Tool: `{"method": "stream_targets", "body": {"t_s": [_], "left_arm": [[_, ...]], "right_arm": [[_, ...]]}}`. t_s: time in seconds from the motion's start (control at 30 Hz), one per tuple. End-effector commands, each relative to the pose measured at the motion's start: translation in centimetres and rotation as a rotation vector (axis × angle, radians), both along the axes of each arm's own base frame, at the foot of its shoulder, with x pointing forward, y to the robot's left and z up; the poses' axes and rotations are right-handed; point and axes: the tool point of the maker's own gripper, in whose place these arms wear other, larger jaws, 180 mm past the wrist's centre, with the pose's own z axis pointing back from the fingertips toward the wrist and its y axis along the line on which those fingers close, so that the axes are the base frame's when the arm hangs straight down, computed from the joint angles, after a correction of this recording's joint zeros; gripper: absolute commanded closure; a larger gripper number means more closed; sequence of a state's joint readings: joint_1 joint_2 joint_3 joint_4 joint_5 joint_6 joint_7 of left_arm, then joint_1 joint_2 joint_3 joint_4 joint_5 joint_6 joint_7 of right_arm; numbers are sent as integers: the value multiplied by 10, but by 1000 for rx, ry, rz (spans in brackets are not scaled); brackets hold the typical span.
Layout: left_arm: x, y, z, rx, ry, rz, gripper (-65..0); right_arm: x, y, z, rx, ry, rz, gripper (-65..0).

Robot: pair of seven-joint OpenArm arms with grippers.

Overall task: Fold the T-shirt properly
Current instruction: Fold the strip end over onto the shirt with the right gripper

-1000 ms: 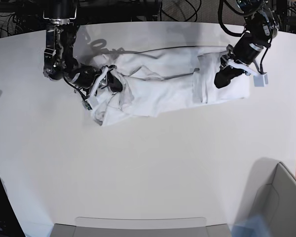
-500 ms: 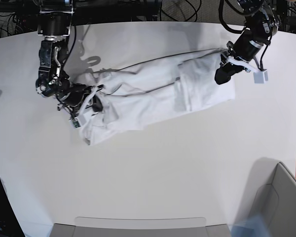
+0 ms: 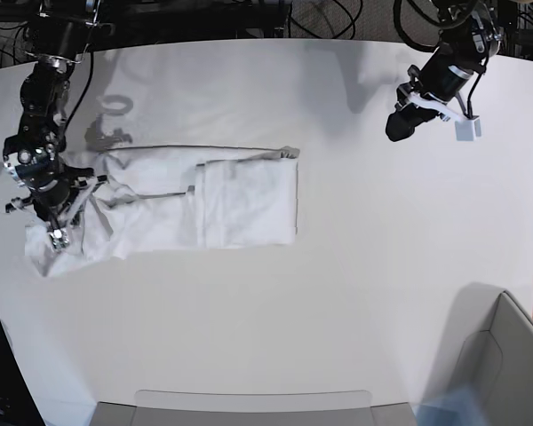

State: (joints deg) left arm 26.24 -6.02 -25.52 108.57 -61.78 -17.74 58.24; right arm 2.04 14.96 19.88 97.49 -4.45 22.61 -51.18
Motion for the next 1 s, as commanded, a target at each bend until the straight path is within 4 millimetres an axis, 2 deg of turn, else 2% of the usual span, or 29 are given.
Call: {"method": "stream_targets", "body": {"t_s": [0.0,0.07,0.17,0.33,0.43,0.57,0.8,0.97], "left_arm": [[4,2,10,-2,-39,2,0],[4,2,10,-2,-39,2,0],[4,2,10,-1,-39,2,0],[2,2,8,-1,-32,3,0],[-1,2,7,0,-22,4,0],[-1,2,7,0,-22,4,0],[0,3,5,-3,-20,6,0],[-5,6,-11,-27,25,24,0]], "right_arm": [[10,16,23,-46,-59,53,0],[13,51,32,-122,-63,131,0],[17,98,34,-221,-61,224,0],[18,168,32,-226,-103,348,0],[14,199,18,-224,-73,409,0],[12,226,-8,-240,-3,478,0],[9,256,-1,-212,-50,501,0],[4,280,-7,-214,-37,566,0]]}}
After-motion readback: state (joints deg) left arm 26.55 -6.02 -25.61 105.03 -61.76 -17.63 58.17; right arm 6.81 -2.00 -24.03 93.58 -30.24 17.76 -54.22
